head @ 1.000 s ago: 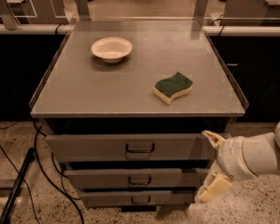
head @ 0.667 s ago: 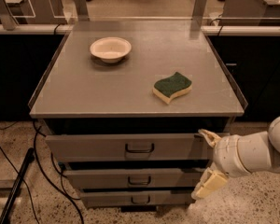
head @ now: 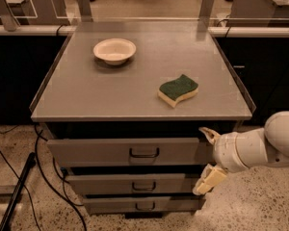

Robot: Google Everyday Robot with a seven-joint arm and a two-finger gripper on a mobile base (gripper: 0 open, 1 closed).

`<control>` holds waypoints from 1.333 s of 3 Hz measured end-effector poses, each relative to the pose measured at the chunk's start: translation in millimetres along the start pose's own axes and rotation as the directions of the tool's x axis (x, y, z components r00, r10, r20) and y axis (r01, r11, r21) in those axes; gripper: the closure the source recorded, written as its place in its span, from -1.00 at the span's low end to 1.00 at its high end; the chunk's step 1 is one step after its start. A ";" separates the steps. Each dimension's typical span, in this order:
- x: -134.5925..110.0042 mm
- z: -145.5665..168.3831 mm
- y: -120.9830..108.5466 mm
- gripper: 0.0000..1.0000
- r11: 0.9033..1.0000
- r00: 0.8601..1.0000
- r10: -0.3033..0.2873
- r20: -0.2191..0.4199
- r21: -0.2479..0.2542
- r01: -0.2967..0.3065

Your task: Open top drawer

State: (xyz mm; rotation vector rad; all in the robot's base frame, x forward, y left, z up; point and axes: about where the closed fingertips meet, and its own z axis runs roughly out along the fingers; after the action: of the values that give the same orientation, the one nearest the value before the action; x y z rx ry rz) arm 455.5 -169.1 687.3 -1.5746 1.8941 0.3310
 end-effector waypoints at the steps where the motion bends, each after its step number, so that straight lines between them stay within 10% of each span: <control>1: 1.8 9.9 -8.7 -1.00 1.000 1.000 -0.012 -0.015 -0.009 0.011; 4: 21.7 31.4 -20.8 -1.00 0.991 0.990 -0.026 -0.142 -0.131 0.007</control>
Offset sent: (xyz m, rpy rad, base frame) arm 0.0332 0.0017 -0.0352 -0.1006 0.0798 0.0499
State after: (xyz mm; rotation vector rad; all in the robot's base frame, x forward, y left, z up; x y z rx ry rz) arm 483.5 -173.4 654.3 -1.7409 2.0020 0.3488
